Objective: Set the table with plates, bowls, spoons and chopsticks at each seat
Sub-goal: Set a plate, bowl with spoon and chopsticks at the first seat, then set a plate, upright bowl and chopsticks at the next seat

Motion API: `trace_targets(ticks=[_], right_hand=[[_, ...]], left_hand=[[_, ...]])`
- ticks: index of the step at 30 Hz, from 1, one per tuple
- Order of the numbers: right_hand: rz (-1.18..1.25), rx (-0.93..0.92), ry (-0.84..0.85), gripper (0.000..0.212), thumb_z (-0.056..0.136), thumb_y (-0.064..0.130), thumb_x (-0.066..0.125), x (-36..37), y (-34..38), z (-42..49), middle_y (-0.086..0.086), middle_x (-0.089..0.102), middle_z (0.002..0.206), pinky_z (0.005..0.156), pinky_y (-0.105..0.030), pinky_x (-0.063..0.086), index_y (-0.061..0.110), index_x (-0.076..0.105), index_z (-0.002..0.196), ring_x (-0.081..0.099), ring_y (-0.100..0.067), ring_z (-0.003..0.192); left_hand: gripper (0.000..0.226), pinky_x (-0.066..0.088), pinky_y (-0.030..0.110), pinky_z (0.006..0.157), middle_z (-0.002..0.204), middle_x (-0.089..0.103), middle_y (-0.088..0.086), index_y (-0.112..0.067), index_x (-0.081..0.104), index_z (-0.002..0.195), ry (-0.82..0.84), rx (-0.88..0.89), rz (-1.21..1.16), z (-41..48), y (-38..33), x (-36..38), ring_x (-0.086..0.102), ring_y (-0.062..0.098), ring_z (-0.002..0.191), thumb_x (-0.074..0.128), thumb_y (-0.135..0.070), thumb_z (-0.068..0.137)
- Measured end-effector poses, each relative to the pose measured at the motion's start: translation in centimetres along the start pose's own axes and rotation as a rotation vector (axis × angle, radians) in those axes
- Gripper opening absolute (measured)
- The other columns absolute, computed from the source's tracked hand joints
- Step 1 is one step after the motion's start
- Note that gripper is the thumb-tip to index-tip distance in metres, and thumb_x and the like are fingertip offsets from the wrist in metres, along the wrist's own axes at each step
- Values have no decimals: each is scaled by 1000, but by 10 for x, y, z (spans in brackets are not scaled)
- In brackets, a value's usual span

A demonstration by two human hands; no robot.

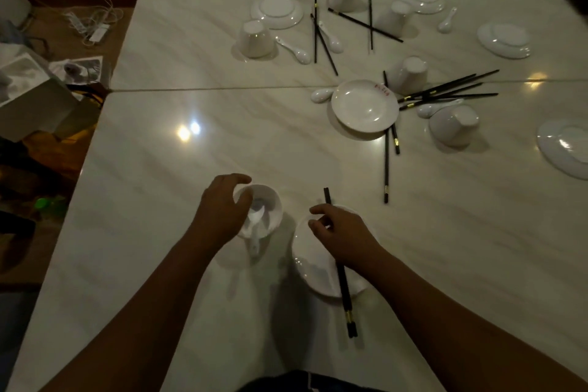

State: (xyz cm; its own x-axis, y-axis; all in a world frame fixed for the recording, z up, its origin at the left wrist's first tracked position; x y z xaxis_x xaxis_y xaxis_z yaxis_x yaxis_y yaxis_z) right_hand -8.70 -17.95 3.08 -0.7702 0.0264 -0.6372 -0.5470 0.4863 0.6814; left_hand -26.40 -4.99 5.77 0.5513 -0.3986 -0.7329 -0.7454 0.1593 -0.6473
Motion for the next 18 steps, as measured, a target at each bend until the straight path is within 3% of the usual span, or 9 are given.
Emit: trace_targets(ticks=[3, 8, 13, 18], right_hand=[[41, 31, -36, 30, 93, 34, 55, -32, -28, 1, 1, 67, 101, 79, -22, 46, 23, 60, 121, 59, -10, 87], [48, 59, -70, 29, 93, 34, 55, -90, -88, 3, 5, 63, 91, 71, -19, 39, 23, 60, 119, 58, -10, 82], [40, 40, -16, 26, 93, 32, 55, -142, -151, 9, 6, 63, 88, 73, -22, 39, 22, 62, 115, 58, -11, 81], [0, 11, 73, 28, 93, 32, 54, -186, -198, 24, 8, 62, 90, 75, -22, 41, 22, 61, 118, 59, -10, 84]], left_hand=[[27, 37, 27, 95, 124, 56, 6, -16, 61, 118, 29, 74, -5, -4, -41, 24, 53, 22, 114, 55, -19, 91], [25, 34, 21, 89, 119, 58, 4, -15, 62, 116, 70, 112, 5, -16, -92, 86, 54, 20, 110, 57, -18, 91], [24, 37, 23, 84, 109, 55, -3, -19, 60, 116, 86, 13, -14, -26, -142, 154, 49, 9, 92, 54, -22, 93], [25, 37, 24, 89, 113, 49, -7, -19, 58, 119, 99, -65, -100, -27, -186, 213, 45, 7, 103, 51, -22, 95]])
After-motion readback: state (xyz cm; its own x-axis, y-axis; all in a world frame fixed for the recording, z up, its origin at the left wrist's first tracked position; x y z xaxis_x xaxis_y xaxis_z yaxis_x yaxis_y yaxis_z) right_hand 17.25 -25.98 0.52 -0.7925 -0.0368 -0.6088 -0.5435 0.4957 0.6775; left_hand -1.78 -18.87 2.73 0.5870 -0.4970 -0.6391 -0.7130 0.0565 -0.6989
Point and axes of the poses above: each hand's wrist, its own z-axis towards the middle knuckle, its own x-axis out of the palm, y = z × x, the point moved 4 cm from there along z, towards the middle knuckle
